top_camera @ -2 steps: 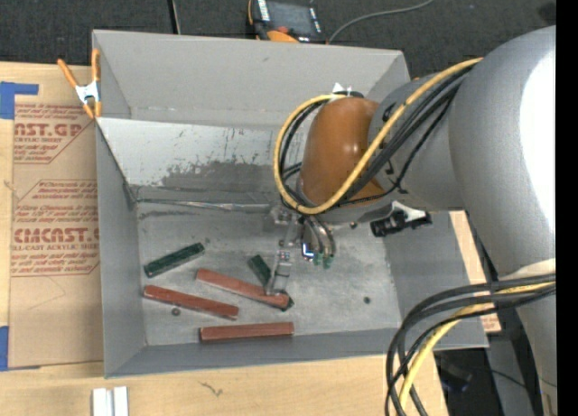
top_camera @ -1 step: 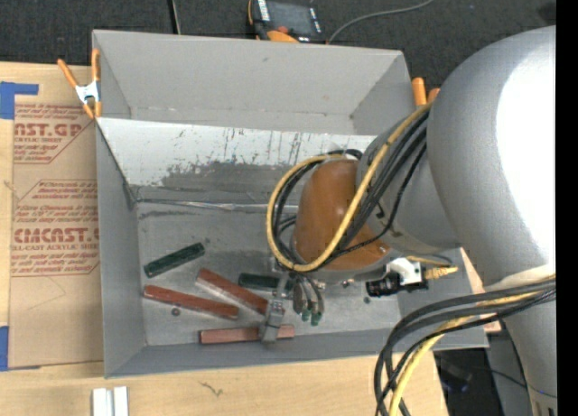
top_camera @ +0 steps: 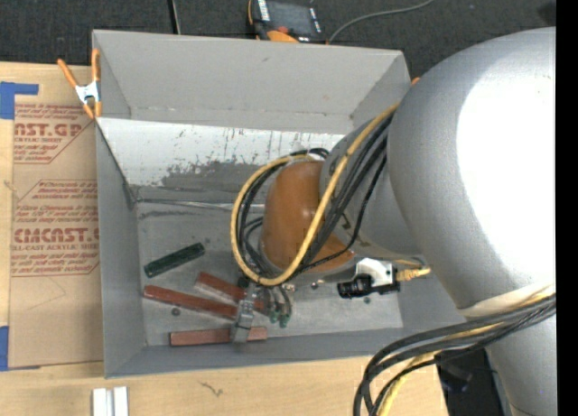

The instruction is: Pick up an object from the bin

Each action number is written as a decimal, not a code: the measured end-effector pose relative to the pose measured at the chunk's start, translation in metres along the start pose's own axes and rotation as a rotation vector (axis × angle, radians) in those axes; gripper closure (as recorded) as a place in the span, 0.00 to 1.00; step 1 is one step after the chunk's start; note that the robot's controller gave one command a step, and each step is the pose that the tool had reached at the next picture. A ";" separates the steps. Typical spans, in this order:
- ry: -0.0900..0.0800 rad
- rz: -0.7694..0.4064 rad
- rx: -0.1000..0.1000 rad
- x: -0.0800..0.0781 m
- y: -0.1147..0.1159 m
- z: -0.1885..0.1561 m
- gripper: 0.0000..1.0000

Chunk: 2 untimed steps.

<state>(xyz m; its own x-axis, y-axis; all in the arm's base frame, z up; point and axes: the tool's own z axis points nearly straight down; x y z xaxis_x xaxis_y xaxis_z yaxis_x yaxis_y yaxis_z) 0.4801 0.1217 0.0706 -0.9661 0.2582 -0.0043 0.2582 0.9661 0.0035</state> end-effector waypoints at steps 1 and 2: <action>0.003 0.002 0.000 -0.001 -0.001 -0.003 1.00; -0.002 0.001 -0.001 -0.003 0.001 -0.091 1.00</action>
Offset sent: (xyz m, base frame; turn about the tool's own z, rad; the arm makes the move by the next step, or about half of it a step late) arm 0.0000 0.0000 0.0000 0.0000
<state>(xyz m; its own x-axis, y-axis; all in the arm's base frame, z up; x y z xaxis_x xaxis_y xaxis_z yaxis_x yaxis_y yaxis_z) 0.4826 0.1213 0.1620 -0.9658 0.2592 -0.0064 0.2592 0.9658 0.0041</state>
